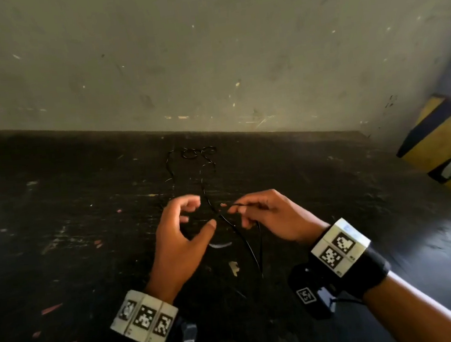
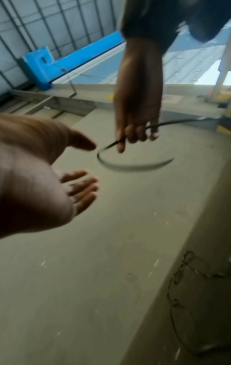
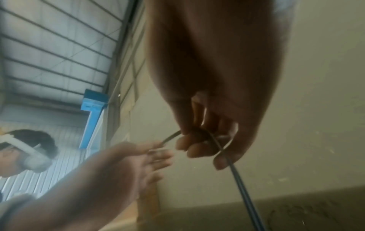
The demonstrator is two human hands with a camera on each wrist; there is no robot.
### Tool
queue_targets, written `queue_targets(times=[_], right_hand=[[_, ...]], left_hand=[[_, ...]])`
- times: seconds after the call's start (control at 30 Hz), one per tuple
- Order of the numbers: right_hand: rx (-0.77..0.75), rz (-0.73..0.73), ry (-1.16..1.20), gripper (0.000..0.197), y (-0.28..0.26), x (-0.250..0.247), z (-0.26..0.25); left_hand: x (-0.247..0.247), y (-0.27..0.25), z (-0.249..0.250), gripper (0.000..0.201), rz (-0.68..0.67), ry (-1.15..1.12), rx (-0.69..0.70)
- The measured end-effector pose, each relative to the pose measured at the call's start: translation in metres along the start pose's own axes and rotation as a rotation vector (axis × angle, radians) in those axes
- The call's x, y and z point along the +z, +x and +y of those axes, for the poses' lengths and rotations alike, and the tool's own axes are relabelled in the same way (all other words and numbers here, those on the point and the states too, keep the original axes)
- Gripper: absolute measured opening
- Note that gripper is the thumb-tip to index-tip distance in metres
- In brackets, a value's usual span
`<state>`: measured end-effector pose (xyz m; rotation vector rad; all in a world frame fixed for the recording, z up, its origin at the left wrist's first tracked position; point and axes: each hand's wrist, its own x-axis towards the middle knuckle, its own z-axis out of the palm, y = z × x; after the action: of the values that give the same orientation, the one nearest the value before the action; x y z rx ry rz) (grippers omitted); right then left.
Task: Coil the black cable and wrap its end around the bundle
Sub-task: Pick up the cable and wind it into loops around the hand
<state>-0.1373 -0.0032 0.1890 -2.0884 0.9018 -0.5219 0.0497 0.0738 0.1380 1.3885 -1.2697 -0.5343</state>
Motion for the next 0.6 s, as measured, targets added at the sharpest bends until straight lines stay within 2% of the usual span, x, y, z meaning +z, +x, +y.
queue_targets(times=[0.03, 0.1, 0.13, 0.2, 0.27, 0.33, 0.6], right_hand=[[-0.019, -0.044, -0.025, 0.024, -0.002, -0.004, -0.004], [-0.05, -0.079, -0.059, 0.023, -0.004, -0.01, -0.009], [-0.063, -0.076, -0.068, 0.023, -0.003, -0.012, -0.011], [-0.069, -0.05, -0.063, 0.022, -0.002, -0.016, -0.013], [-0.059, -0.017, -0.039, 0.022, -0.001, -0.02, -0.013], [-0.045, 0.01, -0.02, 0.022, 0.001, -0.021, -0.011], [-0.056, 0.021, 0.084, 0.024, 0.0, -0.011, -0.009]], left_hand=[[-0.003, 0.005, 0.002, 0.043, -0.079, -0.023, -0.016], [-0.006, 0.01, 0.008, 0.037, -0.297, -0.138, -0.105], [-0.006, 0.01, 0.012, 0.029, -0.395, -0.263, -0.177], [-0.005, 0.007, 0.018, 0.029, -0.521, -0.571, -0.327], [-0.004, 0.003, 0.021, 0.031, -0.542, -0.76, -0.402], [-0.004, -0.001, 0.023, 0.029, -0.555, -0.853, -0.434], [0.001, -0.011, 0.036, 0.032, -0.636, -0.985, -0.432]])
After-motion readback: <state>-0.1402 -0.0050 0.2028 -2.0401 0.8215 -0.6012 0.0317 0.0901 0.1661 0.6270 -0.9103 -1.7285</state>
